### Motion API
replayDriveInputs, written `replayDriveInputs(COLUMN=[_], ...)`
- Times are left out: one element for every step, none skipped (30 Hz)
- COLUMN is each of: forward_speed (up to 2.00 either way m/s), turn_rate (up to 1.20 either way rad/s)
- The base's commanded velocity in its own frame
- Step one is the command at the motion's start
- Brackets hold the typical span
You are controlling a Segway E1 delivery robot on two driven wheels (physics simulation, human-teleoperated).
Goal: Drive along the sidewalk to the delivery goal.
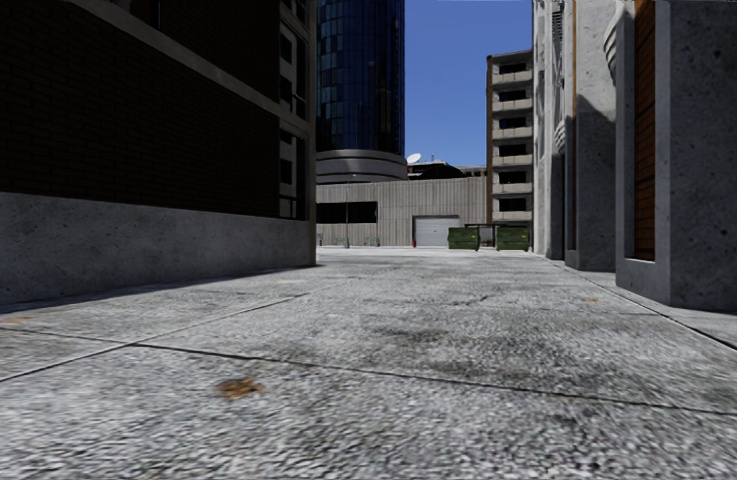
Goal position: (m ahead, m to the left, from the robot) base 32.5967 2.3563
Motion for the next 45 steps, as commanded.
replayDriveInputs(forward_speed=[2.0,2.0,2.0,2.0,2.0,2.0,2.0,2.0,2.0,2.0,2.0,2.0,2.0,2.0,2.0,2.0,2.0,2.0,2.0,2.0,2.0,2.0,2.0,2.0,2.0,2.0,2.0,2.0,2.0,2.0,2.0,2.0,2.0,2.0,2.0,2.0,2.0,2.0,2.0,2.0,2.0,2.0,2.0,2.0,2.0], turn_rate=[0.0,0.0,0.0,0.0,0.0,0.0,0.0,0.0,0.0,0.0,0.0,0.0,0.0,0.0,0.0,0.0,0.0,0.0,0.0,0.0,0.0,0.0,0.0,0.0,0.0,0.0,0.0,0.0,0.0,0.0,0.0,0.0,0.0,0.0,0.0,0.0,0.0,0.0,0.0,0.0,0.0,0.0,0.0,0.0,0.0])
